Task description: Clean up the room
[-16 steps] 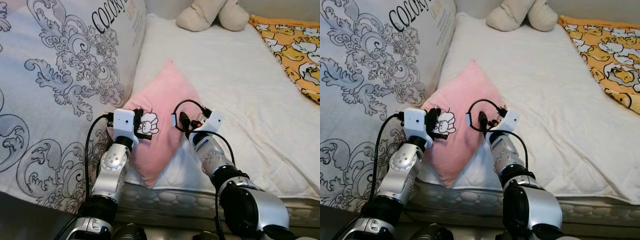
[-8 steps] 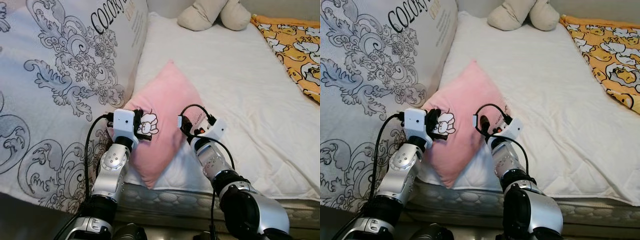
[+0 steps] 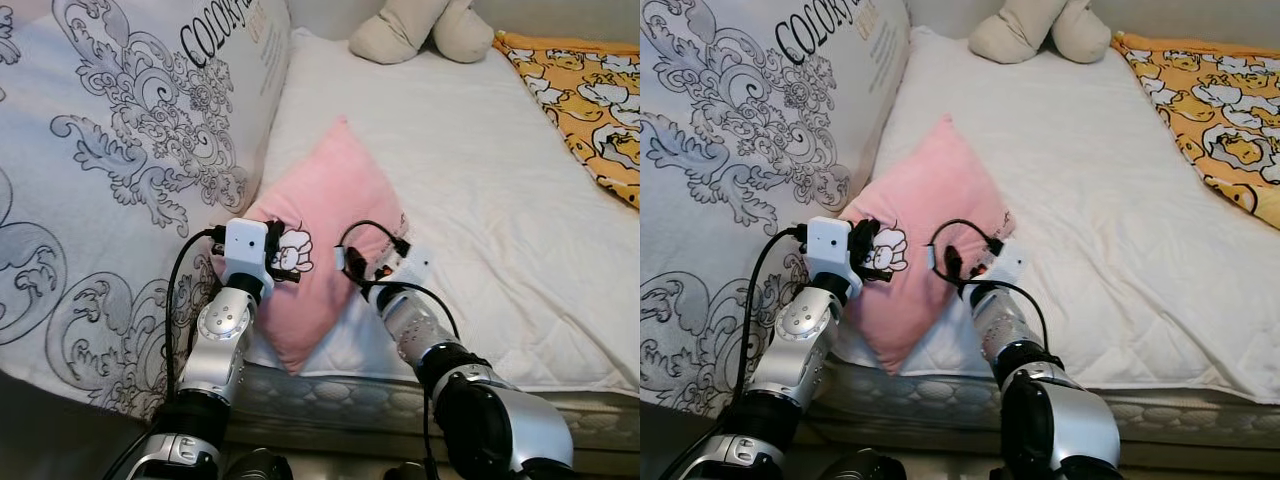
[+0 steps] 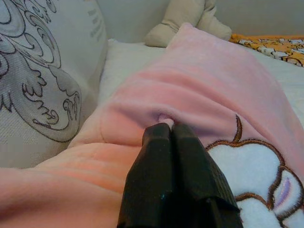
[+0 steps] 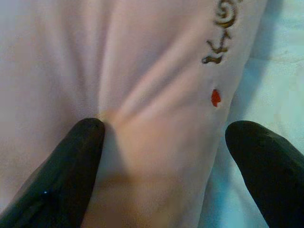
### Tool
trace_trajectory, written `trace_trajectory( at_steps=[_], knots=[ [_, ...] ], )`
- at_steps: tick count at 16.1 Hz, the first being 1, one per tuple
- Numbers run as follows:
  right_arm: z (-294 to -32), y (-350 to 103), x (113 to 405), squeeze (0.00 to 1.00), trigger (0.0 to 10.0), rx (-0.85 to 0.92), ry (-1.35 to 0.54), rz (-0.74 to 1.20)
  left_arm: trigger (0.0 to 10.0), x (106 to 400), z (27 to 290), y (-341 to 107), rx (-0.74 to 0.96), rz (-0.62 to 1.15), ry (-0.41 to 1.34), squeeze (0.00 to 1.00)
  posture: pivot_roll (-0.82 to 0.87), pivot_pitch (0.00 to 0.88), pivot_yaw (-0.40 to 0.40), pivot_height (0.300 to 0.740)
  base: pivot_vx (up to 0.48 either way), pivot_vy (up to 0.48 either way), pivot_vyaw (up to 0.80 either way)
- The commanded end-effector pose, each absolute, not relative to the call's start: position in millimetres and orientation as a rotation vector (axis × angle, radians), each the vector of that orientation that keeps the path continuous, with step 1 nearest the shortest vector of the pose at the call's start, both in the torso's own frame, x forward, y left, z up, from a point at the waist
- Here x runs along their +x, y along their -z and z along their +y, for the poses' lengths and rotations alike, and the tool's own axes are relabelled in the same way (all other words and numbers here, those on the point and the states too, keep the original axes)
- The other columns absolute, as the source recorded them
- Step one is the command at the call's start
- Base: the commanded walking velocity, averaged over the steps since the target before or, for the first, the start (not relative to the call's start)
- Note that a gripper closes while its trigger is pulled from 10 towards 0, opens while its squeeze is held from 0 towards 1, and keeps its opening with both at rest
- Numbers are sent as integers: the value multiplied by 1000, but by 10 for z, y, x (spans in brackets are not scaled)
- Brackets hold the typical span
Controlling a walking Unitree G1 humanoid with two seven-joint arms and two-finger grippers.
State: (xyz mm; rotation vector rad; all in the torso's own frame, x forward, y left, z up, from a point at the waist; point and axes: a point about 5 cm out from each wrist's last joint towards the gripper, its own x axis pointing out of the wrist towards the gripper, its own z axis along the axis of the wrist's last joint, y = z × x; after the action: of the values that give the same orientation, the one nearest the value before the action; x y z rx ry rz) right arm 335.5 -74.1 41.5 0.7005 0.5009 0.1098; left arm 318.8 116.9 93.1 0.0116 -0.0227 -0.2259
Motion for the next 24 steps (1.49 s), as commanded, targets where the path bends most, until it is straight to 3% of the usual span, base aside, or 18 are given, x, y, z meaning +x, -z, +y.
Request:
trace_trajectory(
  at_steps=[1,2,8,24],
  knots=[
    [-537,-401,3305,0,5922,663,-168,556,10000,3211,1056,-974,24,-26,273,0,40,0,21,714,0,0,0],
    [-454,-438,3309,0,0,687,-190,544,10000,3220,1028,-986,22,-30,278,0,39,0,17,714,0,0,0],
    [-350,-396,3238,0,0,621,-224,539,10000,3231,1023,-1055,18,-52,274,0,58,0,16,714,0,0,0],
    [-425,-239,3131,0,0,608,-175,583,10000,3231,1126,-1072,37,-10,248,0,87,0,24,714,0,0,0]
  ],
)
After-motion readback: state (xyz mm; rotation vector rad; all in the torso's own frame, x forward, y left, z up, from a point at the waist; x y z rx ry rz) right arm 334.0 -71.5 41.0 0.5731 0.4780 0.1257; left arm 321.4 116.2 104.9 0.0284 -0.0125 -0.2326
